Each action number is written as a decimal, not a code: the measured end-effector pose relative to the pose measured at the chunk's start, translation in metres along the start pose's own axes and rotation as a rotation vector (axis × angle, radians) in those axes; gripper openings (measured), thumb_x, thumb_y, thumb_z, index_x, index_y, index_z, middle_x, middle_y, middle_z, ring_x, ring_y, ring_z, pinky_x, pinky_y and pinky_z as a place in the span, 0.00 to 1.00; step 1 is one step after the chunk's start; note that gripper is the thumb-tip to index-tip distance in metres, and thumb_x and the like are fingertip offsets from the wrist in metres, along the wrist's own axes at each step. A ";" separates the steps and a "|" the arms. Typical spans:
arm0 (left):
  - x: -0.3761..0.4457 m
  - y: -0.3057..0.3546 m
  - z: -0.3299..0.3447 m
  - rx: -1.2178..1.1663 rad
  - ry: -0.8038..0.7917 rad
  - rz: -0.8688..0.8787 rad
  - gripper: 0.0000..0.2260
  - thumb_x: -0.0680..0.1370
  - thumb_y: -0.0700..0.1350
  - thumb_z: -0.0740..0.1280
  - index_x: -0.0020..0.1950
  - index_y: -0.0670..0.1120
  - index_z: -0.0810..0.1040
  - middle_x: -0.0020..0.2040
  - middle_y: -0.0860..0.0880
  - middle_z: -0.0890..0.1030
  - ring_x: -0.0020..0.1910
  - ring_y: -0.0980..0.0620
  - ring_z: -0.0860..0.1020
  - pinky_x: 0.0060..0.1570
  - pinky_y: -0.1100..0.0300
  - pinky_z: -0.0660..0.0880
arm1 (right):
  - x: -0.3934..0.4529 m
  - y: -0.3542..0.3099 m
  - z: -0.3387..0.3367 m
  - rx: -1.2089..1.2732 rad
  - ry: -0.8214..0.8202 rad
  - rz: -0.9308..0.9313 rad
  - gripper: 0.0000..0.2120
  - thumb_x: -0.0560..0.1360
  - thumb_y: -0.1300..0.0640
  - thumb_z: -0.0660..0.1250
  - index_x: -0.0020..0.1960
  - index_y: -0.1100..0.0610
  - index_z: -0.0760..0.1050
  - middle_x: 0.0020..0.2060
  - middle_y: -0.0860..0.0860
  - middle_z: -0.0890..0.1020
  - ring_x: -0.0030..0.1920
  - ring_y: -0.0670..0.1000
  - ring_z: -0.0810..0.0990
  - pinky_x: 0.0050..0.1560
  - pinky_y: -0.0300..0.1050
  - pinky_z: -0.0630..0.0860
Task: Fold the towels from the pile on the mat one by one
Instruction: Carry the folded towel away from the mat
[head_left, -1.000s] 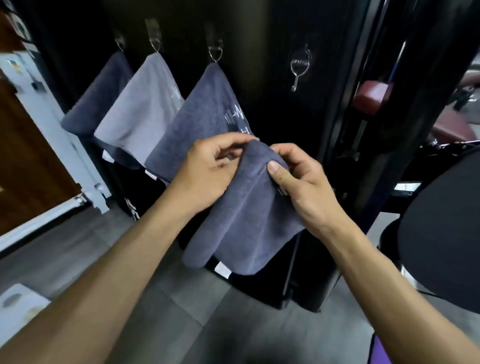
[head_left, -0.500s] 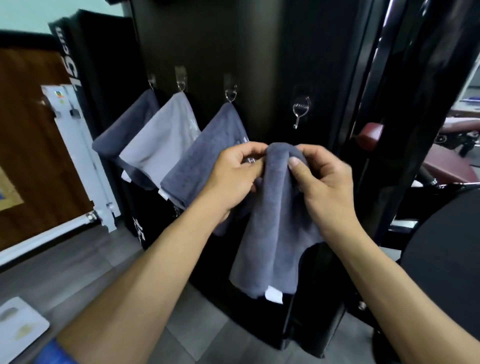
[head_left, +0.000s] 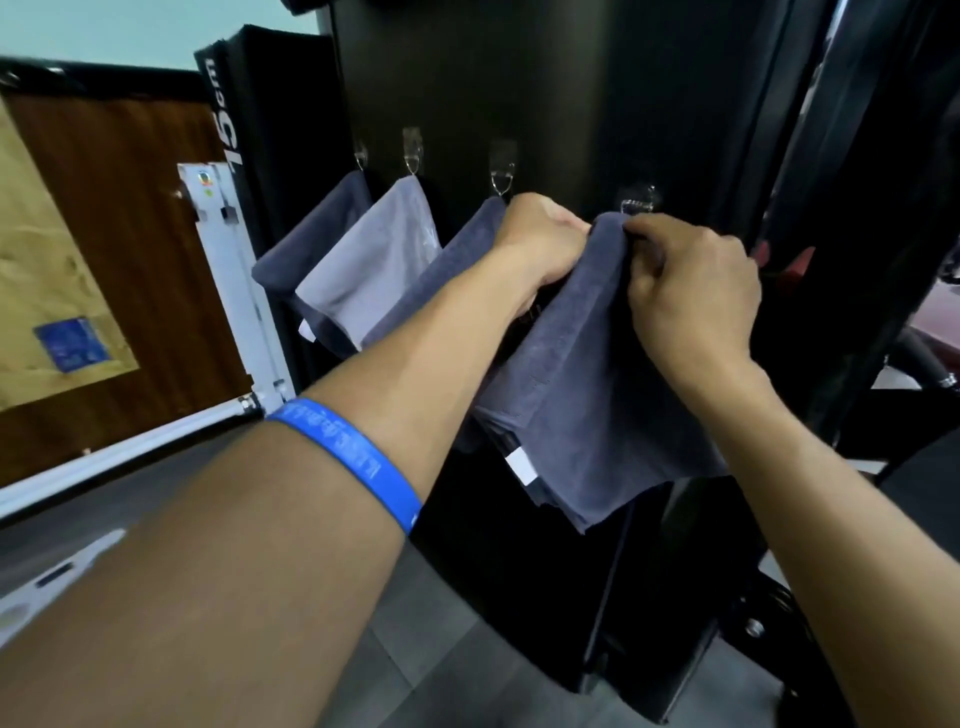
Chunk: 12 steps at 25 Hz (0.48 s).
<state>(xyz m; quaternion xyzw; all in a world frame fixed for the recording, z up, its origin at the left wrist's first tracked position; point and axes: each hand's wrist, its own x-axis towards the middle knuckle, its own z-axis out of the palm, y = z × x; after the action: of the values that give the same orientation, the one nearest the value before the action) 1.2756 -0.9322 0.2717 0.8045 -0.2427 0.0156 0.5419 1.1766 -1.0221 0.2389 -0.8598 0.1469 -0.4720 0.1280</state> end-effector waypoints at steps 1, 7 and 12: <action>-0.002 -0.004 0.002 0.000 -0.016 -0.009 0.08 0.75 0.46 0.70 0.43 0.44 0.86 0.40 0.46 0.85 0.42 0.49 0.83 0.46 0.54 0.82 | -0.005 0.003 0.002 -0.004 -0.004 0.007 0.17 0.78 0.55 0.58 0.63 0.46 0.77 0.49 0.56 0.84 0.51 0.65 0.79 0.46 0.54 0.74; -0.012 -0.012 0.014 -0.186 0.116 0.067 0.05 0.72 0.46 0.71 0.36 0.52 0.81 0.37 0.52 0.83 0.43 0.52 0.82 0.49 0.55 0.80 | -0.015 0.011 0.005 -0.013 -0.032 0.000 0.14 0.77 0.55 0.59 0.61 0.48 0.74 0.45 0.58 0.83 0.46 0.67 0.79 0.41 0.52 0.69; -0.025 -0.034 0.019 -0.132 -0.012 0.368 0.08 0.74 0.42 0.72 0.53 0.45 0.83 0.47 0.50 0.85 0.49 0.55 0.82 0.54 0.56 0.78 | -0.019 0.016 0.013 -0.048 -0.055 -0.019 0.08 0.78 0.55 0.58 0.55 0.52 0.72 0.40 0.61 0.81 0.41 0.68 0.78 0.37 0.51 0.65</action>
<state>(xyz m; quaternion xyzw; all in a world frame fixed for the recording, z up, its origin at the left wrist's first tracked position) 1.2628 -0.9293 0.2278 0.7092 -0.3894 0.0938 0.5802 1.1758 -1.0287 0.2115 -0.8767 0.1464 -0.4457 0.1068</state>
